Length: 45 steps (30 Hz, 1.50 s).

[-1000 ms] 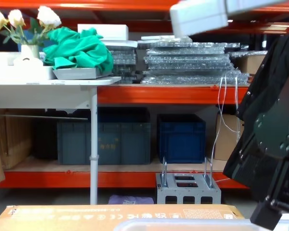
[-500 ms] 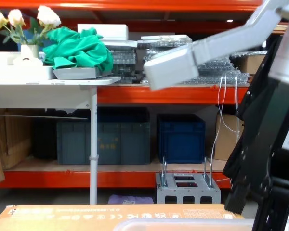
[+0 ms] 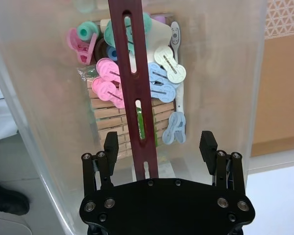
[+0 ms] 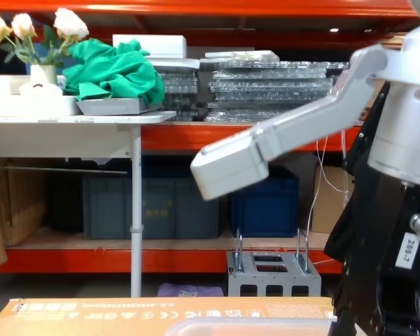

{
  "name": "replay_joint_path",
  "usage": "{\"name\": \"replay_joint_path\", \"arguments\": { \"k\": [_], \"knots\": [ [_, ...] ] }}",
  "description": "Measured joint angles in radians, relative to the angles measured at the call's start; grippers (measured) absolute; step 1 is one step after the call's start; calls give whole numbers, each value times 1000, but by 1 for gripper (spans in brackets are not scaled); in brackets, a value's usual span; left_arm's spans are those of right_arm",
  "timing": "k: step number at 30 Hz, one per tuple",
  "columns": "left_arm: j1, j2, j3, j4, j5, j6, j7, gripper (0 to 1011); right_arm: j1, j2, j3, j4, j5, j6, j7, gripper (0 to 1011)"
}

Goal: Use one hand to grasp the basket and place it at the designated location.

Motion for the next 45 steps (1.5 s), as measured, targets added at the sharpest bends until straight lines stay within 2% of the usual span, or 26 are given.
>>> {"name": "replay_joint_path", "arguments": {
  "k": [17, 27, 33, 36, 37, 39, 41, 45],
  "knots": [
    [0, 0, 0, 0, 0, 0, 0, 0, -10, -27, -53, 13, -42, 17, -10, 1001],
    [0, 0, 0, 0, 0, 0, 0, 0, -13, -33, -64, 18, -55, 20, -15, 1001],
    [0, 0, 0, 0, 0, 0, 0, 0, -13, -34, -64, 23, -51, 19, -17, 880],
    [0, 0, 0, 0, 0, 0, 0, 0, -12, -33, -62, 25, -46, 16, -19, 772],
    [0, 0, 0, 0, 0, 0, 0, 0, -12, -33, -62, 25, -46, 16, -19, 772],
    [0, 0, 0, 0, 0, 0, 0, 0, -11, -30, -61, 25, -44, 15, -20, 674],
    [0, 0, 0, 0, 0, 0, 0, 0, -11, -29, -61, 25, -43, 14, -20, 642],
    [0, 0, 0, 0, 0, 0, 0, 0, -11, -27, -59, 25, -42, 14, -22, 497]
  ]
}}
